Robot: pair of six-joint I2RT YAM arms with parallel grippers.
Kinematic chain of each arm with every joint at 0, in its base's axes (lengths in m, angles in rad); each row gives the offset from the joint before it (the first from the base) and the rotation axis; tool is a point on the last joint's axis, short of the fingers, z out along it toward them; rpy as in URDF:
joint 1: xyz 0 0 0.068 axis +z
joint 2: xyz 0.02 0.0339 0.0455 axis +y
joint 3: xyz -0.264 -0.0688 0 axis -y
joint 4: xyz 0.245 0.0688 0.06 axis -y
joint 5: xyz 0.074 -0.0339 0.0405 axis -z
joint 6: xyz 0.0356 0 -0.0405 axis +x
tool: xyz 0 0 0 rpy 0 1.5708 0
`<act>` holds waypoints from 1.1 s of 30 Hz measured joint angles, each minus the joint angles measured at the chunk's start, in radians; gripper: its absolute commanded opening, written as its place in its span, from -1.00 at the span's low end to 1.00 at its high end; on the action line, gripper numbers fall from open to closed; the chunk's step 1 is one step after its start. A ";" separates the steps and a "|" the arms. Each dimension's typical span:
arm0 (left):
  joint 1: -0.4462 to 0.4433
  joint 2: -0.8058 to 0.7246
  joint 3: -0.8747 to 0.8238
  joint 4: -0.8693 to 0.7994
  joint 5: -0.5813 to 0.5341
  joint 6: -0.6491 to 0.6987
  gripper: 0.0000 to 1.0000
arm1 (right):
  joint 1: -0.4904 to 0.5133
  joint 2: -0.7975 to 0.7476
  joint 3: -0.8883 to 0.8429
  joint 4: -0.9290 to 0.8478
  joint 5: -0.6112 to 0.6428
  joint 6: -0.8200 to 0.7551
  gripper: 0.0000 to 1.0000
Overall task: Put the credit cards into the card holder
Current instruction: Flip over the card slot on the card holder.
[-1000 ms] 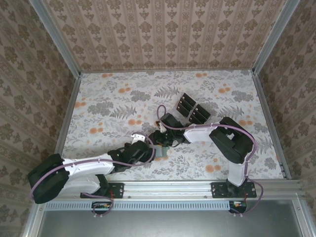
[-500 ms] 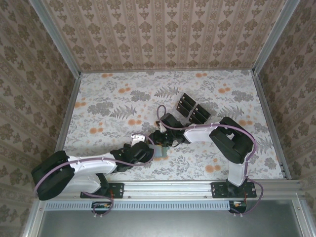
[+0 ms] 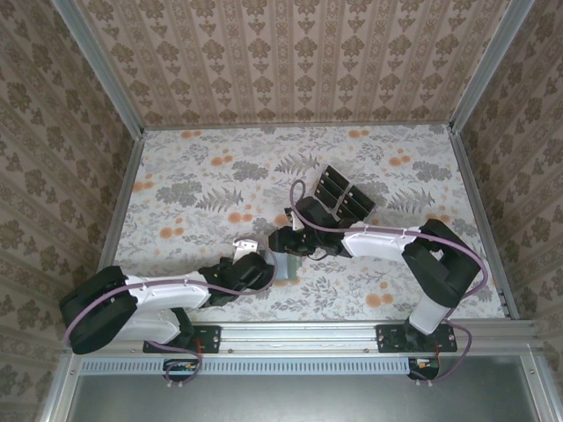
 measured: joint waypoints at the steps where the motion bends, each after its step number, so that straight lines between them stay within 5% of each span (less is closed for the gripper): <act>1: 0.000 0.000 0.000 0.000 0.000 -0.001 1.00 | 0.000 0.000 -0.010 0.000 0.006 0.000 -0.08; 33: 0.000 -0.001 0.000 0.000 0.000 -0.007 0.99 | 0.024 0.095 -0.017 0.040 0.000 0.007 -0.11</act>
